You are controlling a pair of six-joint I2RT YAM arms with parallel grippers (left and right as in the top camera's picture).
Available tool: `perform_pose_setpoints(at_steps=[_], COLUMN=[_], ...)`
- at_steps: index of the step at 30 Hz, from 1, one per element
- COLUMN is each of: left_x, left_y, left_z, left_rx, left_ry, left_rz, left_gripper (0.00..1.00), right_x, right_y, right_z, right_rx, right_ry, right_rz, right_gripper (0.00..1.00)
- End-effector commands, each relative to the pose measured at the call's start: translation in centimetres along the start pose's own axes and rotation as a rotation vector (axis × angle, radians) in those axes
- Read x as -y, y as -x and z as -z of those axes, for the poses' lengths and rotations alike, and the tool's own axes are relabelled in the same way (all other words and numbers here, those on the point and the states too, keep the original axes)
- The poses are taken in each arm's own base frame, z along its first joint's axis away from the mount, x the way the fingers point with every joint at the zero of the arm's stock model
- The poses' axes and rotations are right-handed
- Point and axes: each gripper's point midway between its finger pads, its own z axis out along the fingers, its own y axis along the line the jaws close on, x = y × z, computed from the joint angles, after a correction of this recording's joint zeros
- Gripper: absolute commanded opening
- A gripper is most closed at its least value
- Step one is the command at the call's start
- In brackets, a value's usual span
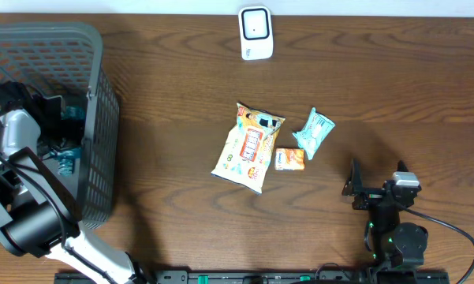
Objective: Scan the item barcode
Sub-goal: 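Reach the left gripper into the basket and grasp the teal Listerine bottle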
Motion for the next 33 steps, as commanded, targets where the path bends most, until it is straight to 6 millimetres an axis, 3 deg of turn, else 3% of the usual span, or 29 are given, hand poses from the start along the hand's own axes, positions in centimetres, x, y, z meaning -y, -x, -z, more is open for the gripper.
perform_pose_setpoints(at_steps=[1,8,27,33], left_x=[3.2,2.5,-1.0,-0.5], left_y=[-0.6,-0.9,-5.3,-5.2], left_z=[-1.2,-1.5,-4.1,-4.1], left_rx=[-0.016,-0.031,-0.139,-0.140], left_ry=[-0.186,-0.150,0.092,0.086], left_rz=[0.036,0.036,0.194,0.202], left_gripper=[0.98,0.98,0.98,0.98], right_x=[0.4,0.4,0.4,0.4], right_y=[0.0,0.0,0.0,0.0], right_z=[0.0,0.0,0.0,0.0], right_rx=[0.003,0.003,0.003,0.003], right_ry=[-0.017,-0.017,-0.017,-0.017], right_rz=[0.008,0.008,0.008,0.008], right_gripper=[0.99,0.99,0.99,0.99])
